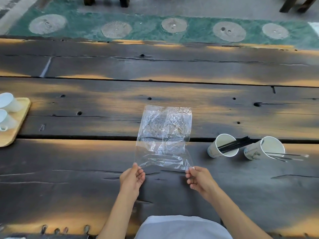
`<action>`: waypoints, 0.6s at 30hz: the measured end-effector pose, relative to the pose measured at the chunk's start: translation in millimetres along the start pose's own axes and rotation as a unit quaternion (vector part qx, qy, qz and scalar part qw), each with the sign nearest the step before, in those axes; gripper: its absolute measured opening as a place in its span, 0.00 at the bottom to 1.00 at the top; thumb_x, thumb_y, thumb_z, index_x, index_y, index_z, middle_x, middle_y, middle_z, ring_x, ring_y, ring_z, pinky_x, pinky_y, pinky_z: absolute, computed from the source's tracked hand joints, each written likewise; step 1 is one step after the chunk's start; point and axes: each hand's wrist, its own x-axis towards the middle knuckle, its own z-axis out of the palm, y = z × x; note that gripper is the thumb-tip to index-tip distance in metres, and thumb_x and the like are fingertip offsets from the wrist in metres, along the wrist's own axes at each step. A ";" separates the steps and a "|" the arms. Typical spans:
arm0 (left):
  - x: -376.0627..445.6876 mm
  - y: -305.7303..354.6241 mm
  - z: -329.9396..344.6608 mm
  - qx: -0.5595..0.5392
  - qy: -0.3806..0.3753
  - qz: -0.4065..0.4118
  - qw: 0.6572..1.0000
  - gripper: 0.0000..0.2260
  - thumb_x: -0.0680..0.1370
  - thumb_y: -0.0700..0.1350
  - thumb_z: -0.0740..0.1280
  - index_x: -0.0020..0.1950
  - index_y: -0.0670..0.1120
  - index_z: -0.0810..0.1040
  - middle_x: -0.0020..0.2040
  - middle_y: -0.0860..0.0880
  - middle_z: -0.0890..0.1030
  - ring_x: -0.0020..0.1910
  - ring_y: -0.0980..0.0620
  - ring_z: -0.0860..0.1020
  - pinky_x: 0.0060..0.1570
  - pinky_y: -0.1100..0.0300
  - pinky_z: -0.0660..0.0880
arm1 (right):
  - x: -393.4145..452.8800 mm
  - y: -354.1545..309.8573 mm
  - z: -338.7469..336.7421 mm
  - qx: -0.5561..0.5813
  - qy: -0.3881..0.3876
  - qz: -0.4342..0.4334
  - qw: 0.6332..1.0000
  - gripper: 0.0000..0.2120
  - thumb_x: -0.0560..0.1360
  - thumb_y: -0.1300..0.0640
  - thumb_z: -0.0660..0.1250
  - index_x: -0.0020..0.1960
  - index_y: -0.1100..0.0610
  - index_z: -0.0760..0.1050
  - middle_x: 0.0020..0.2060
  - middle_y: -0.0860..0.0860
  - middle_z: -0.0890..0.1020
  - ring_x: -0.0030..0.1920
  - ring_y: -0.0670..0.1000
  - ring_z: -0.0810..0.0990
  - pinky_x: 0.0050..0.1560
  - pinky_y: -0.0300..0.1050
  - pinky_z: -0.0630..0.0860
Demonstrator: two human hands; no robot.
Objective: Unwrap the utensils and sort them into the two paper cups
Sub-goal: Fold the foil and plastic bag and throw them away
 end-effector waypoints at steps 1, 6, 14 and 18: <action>0.5 0.2 -0.1 0.001 -0.003 -0.002 1.000 0.09 0.80 0.42 0.67 0.44 0.37 0.77 0.36 0.42 0.78 0.34 0.49 0.77 0.26 0.65 0.78 | 0.3 -0.3 -1.7 0.001 0.003 -0.001 1.000 0.10 0.83 0.59 0.60 0.45 0.60 0.75 0.31 0.52 0.77 0.25 0.47 0.73 0.24 0.38 0.68; 4.1 -0.5 -5.2 0.015 -0.023 -0.019 0.999 0.06 0.81 0.37 0.65 0.46 0.36 0.78 0.37 0.41 0.79 0.34 0.50 0.79 0.26 0.65 0.78 | 3.2 0.1 -11.8 0.024 0.043 -0.011 0.999 0.10 0.80 0.61 0.65 0.40 0.59 0.74 0.31 0.52 0.76 0.24 0.46 0.73 0.23 0.37 0.68; 7.6 -2.8 -19.6 0.150 -0.031 -0.003 0.988 0.06 0.81 0.37 0.66 0.48 0.34 0.78 0.31 0.43 0.79 0.24 0.54 0.75 0.23 0.65 0.74 | 10.2 -2.6 -30.8 0.080 0.092 0.013 0.992 0.10 0.78 0.65 0.66 0.38 0.59 0.74 0.28 0.52 0.78 0.26 0.48 0.73 0.25 0.38 0.69; 5.9 -12.0 -21.5 0.223 -0.044 -0.010 0.974 0.05 0.79 0.37 0.69 0.45 0.36 0.79 0.31 0.43 0.80 0.25 0.53 0.75 0.24 0.65 0.75 | 14.5 3.6 -32.8 0.127 0.124 0.048 0.983 0.07 0.79 0.64 0.65 0.42 0.58 0.75 0.28 0.52 0.78 0.23 0.47 0.74 0.26 0.38 0.72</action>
